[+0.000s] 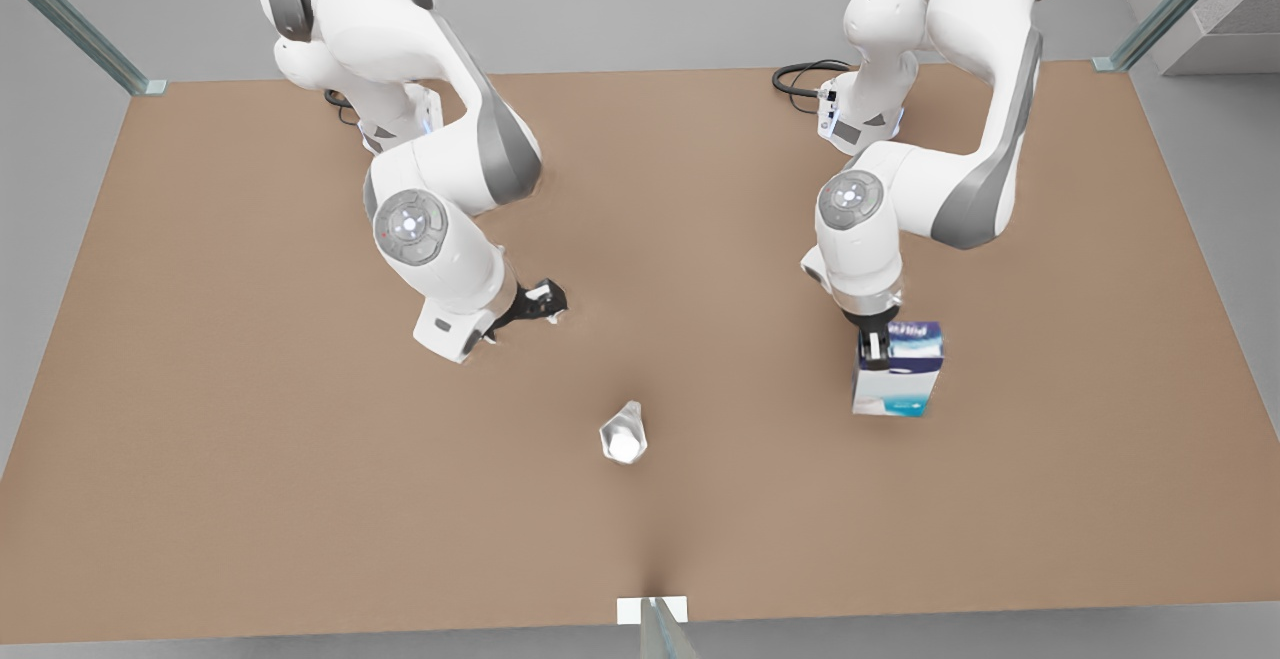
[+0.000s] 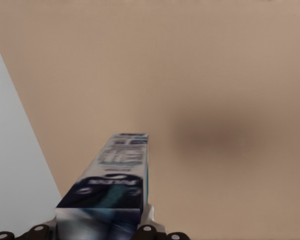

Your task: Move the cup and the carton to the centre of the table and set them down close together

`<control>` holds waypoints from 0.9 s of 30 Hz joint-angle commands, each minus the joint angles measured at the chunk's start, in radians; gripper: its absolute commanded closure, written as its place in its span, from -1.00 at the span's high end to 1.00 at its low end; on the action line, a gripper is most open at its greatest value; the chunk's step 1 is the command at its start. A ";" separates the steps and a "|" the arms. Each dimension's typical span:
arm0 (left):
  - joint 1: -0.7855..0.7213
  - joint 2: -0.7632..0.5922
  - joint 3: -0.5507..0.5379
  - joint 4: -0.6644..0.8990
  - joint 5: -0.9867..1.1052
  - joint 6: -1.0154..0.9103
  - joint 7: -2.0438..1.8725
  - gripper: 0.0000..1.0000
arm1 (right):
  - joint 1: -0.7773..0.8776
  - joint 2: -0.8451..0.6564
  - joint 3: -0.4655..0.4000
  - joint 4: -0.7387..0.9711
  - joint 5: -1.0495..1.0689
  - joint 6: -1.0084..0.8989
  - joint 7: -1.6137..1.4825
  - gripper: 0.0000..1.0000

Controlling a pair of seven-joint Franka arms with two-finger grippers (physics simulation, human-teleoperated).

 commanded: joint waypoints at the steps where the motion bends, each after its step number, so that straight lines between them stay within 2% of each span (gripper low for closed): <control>1: -0.007 0.003 0.000 0.003 -0.031 -0.004 -0.001 0.04 | -0.011 -0.015 0.001 -0.001 -0.050 -0.019 -0.036 1.00; 2: -0.025 0.016 -0.001 0.019 -0.031 -0.005 -0.003 0.04 | -0.076 -0.050 0.001 -0.003 -0.192 -0.053 -0.132 1.00; 4: -0.053 0.023 -0.001 0.042 -0.082 -0.010 -0.001 0.04 | -0.194 -0.065 0.025 -0.026 -0.304 -0.038 -0.180 1.00; 5: -0.074 0.031 0.000 0.065 -0.120 -0.018 -0.001 0.04 | -0.474 -0.163 0.339 -0.115 -0.400 0.023 -0.166 1.00; 6: -0.080 0.032 -0.001 0.068 -0.137 -0.027 -0.021 0.04 | -0.666 -0.318 0.539 -0.356 -0.466 0.181 -0.120 1.00; 7: -0.115 0.054 0.000 0.109 -0.149 -0.058 -0.033 0.04 | -0.711 -0.357 0.559 -0.385 -0.459 0.183 -0.122 1.00; 8: -0.164 0.089 0.000 0.166 -0.149 -0.088 -0.043 0.04 | -0.780 -0.357 0.622 -0.388 -0.457 0.171 -0.120 1.00; 12: -0.306 0.180 0.008 0.299 -0.174 -0.159 -0.138 0.04 | -0.777 -0.352 0.622 -0.391 -0.456 0.165 -0.117 1.00; 17: -0.378 0.200 0.010 0.341 -0.225 -0.199 -0.270 0.04 | -0.783 -0.349 0.622 -0.391 -0.456 0.166 -0.116 1.00; 18: -0.407 0.235 0.011 0.390 -0.223 -0.209 -0.291 0.04 | -0.781 -0.349 0.622 -0.391 -0.456 0.166 -0.116 1.00; 22: -0.467 0.313 0.017 0.463 -0.222 -0.193 -0.415 0.04 | -0.781 -0.349 0.622 -0.391 -0.456 0.166 -0.116 1.00; 25: -0.485 0.351 0.025 0.480 -0.217 -0.107 -0.426 0.04 | -0.783 -0.349 0.622 -0.391 -0.456 0.166 -0.116 1.00; 26: -0.525 0.353 0.075 0.483 -0.225 -0.090 -0.432 0.04 | -0.781 -0.349 0.622 -0.391 -0.456 0.166 -0.116 1.00; 27: -0.536 0.367 0.074 0.493 -0.229 -0.088 -0.471 0.04 | -0.783 -0.349 0.622 -0.391 -0.456 0.166 -0.116 1.00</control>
